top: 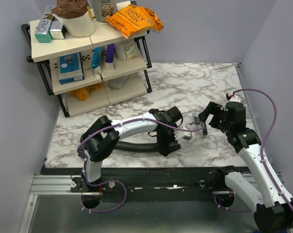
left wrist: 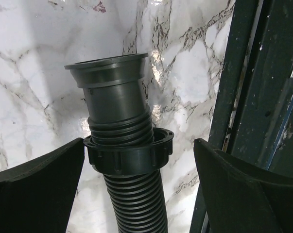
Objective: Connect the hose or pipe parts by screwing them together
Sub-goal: Pick up the pipeline from the center of the board.
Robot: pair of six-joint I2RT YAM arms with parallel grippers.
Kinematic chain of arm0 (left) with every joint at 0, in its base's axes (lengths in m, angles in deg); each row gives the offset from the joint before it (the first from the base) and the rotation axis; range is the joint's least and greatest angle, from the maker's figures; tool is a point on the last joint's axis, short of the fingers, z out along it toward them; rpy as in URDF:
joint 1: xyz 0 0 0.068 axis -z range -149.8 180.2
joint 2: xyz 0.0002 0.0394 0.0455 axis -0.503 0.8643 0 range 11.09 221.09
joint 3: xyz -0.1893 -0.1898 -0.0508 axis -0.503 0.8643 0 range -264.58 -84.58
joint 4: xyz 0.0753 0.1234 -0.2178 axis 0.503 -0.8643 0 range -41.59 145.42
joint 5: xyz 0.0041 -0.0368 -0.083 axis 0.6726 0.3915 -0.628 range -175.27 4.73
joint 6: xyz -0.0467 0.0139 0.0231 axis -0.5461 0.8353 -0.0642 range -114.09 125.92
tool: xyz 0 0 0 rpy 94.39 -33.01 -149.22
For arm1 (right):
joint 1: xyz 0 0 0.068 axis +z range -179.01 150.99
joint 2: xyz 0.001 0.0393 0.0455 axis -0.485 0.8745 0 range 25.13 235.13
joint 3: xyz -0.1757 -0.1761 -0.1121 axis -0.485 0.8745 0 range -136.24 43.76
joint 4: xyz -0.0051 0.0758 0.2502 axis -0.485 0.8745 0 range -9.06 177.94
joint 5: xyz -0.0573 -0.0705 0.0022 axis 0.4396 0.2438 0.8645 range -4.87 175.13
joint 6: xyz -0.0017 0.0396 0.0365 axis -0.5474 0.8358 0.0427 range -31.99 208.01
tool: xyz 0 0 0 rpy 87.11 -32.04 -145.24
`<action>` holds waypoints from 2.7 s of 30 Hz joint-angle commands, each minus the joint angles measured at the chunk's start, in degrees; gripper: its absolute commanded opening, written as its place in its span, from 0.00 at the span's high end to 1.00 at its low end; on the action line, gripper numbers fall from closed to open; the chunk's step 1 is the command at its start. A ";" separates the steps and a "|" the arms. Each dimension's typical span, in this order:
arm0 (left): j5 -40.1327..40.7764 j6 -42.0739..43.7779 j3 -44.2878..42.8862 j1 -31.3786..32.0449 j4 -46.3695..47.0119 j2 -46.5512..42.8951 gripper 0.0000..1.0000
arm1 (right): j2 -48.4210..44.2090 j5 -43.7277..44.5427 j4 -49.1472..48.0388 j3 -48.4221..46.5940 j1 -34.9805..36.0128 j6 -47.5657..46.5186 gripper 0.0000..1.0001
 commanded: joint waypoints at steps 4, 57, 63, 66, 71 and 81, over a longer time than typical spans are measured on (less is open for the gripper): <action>0.94 -3.01 0.63 0.84 -0.41 0.74 0.01 | -2.14 -0.96 -1.79 1.08 -0.28 -1.00 0.00; -3.79 -8.90 -22.89 -2.40 -0.67 -10.58 1.00 | -5.22 7.12 -3.81 2.23 -0.28 2.42 0.05; -9.32 -15.83 -27.23 -10.64 4.49 -21.65 1.00 | -0.48 5.81 -3.11 2.22 -0.28 2.61 0.05; -10.74 -21.54 -27.23 -16.09 8.36 -27.02 1.00 | 4.79 3.96 -4.33 1.09 -0.28 1.38 0.04; -13.91 -27.44 -25.65 -20.95 11.98 -33.96 1.00 | 20.40 1.59 -6.09 -4.80 0.07 -1.26 0.01; -12.86 -35.43 -21.71 -22.89 16.72 -43.63 1.00 | 42.57 4.74 -1.53 -19.04 5.25 -7.50 0.00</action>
